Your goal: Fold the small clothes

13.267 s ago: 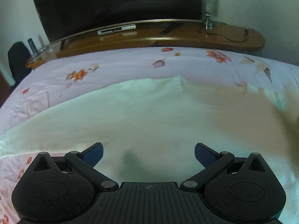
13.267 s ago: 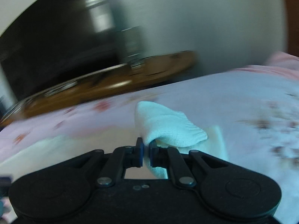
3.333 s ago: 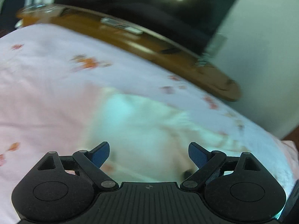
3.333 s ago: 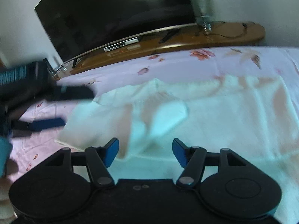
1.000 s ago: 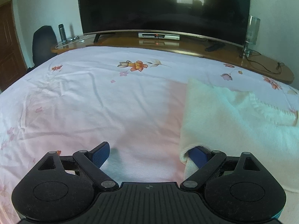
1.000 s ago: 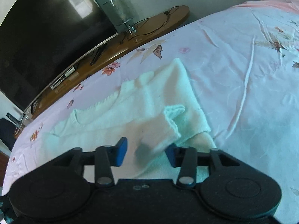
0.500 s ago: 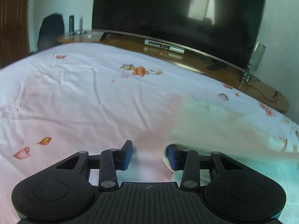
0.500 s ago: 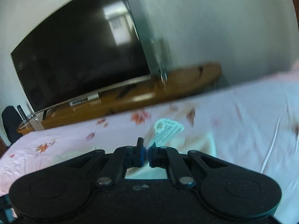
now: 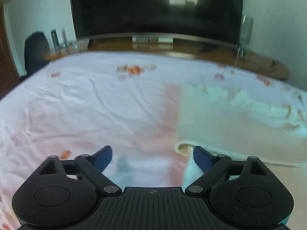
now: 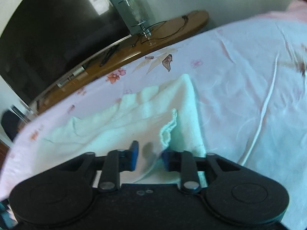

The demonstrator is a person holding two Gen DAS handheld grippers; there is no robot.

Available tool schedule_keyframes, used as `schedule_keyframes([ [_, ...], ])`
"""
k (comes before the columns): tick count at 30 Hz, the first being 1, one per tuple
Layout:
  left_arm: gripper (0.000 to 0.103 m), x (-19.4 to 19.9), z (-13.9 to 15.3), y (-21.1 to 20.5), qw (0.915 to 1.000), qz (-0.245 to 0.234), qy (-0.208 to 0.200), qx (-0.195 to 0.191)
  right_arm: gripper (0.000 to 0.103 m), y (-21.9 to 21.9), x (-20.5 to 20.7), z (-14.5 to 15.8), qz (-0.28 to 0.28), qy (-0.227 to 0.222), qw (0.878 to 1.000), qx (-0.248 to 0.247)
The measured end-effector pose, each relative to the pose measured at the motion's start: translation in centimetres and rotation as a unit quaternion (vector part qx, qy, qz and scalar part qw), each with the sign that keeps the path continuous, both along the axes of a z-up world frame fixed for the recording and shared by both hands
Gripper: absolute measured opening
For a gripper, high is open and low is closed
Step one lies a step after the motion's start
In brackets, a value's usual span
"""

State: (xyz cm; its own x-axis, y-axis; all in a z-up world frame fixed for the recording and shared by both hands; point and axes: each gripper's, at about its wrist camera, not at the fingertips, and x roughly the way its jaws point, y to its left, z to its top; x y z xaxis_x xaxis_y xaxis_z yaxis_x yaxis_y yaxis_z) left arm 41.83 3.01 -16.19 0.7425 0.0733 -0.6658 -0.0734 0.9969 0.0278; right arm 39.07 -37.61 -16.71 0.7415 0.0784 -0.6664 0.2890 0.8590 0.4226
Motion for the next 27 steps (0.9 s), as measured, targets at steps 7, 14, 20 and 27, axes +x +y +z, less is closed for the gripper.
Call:
schedule_keyframes([
  [7, 0.091, 3.2, 1.3, 0.1, 0.9999, 0.009, -0.001, -0.013, 0.030, -1.2, 1.2, -0.6, -0.014, 0.004, 1.000, 0.006],
  [14, 0.090, 9.4, -0.9, -4.2, 0.9997, 0.007, 0.013, 0.021, 0.011, -0.4, 3.2, -0.3, 0.010, 0.005, 0.999, -0.030],
  [20, 0.090, 10.9, -1.6, -5.4, 0.9995, 0.005, 0.009, 0.029, 0.006, 0.9, 1.9, 1.5, 0.025, -0.041, 0.989, -0.137],
  [27, 0.091, 10.8, -1.6, -5.4, 0.9997, 0.006, 0.007, 0.022, 0.006, 0.1, 1.7, -0.5, 0.018, 0.002, 0.986, -0.166],
])
